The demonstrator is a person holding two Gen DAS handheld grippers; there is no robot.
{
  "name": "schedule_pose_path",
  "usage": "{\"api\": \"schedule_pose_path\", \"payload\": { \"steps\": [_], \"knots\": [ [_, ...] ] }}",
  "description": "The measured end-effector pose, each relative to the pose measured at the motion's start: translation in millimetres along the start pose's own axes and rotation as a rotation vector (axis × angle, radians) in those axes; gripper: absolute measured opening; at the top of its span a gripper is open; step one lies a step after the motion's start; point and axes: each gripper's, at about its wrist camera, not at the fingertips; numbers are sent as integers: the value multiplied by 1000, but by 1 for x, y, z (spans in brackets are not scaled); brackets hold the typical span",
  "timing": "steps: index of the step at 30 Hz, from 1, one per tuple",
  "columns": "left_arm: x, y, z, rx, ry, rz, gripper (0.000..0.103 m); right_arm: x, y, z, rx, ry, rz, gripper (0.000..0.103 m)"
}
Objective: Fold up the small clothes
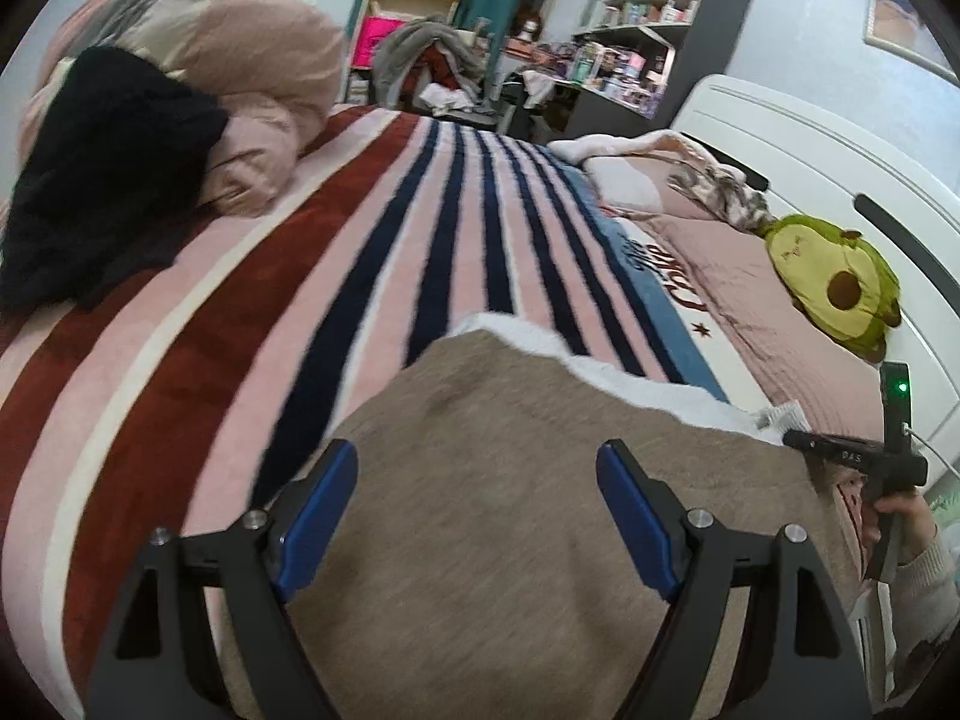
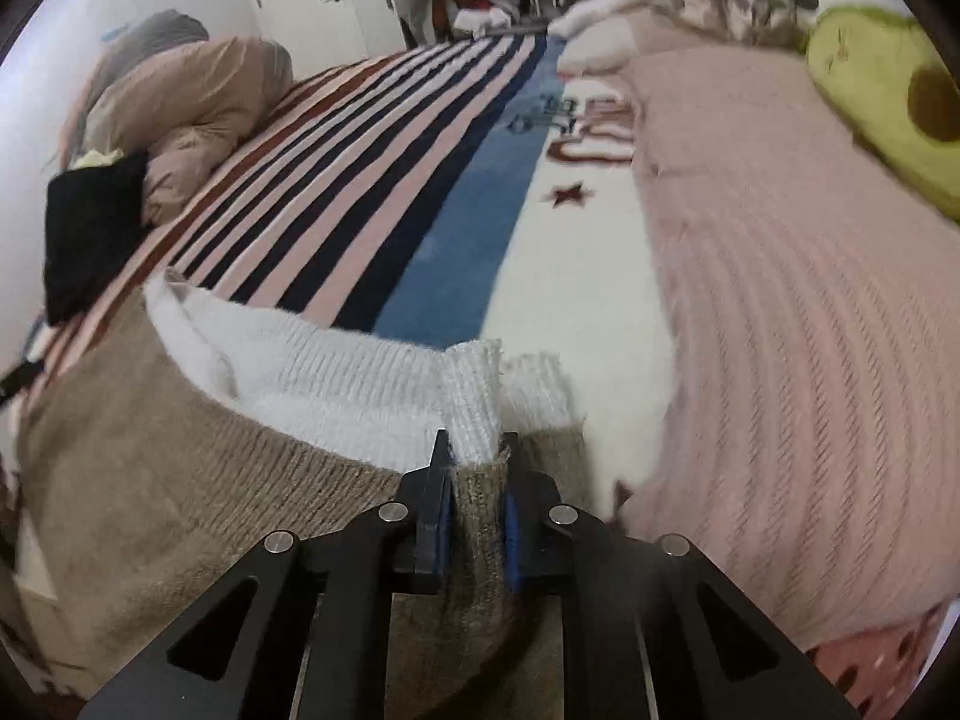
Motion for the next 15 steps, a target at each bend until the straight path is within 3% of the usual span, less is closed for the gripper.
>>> {"api": "schedule_pose_path", "payload": {
  "steps": [2,4,6,9,12,14,15],
  "knots": [
    [-9,-10,9,-1,15,30,79,-11,-3,3,-2,-38,26,20],
    [-19,-20,20,4,21,58,79,-17,-7,20,36,-51,26,42],
    [-32,-33,34,12,33,107,84,-22,-9,36,80,-45,10,53],
    [-52,-52,50,20,23,190,87,-39,-16,61,124,-14,6,53],
    [-67,-74,58,10,-37,273,88,-71,-27,77,142,87,47,52],
    [-73,-89,56,-3,-81,321,88,-101,-36,78,139,167,90,46],
    [-75,-95,54,-10,-104,344,88,-115,-39,75,129,200,109,37]
  ]
}}
Point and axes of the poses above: each gripper's, at about its wrist camera, not at the fingertips, and z roughly against the way its jaws point, x to its right, y to its top, and after that the axes turned 5 degrees about -x, right-handed
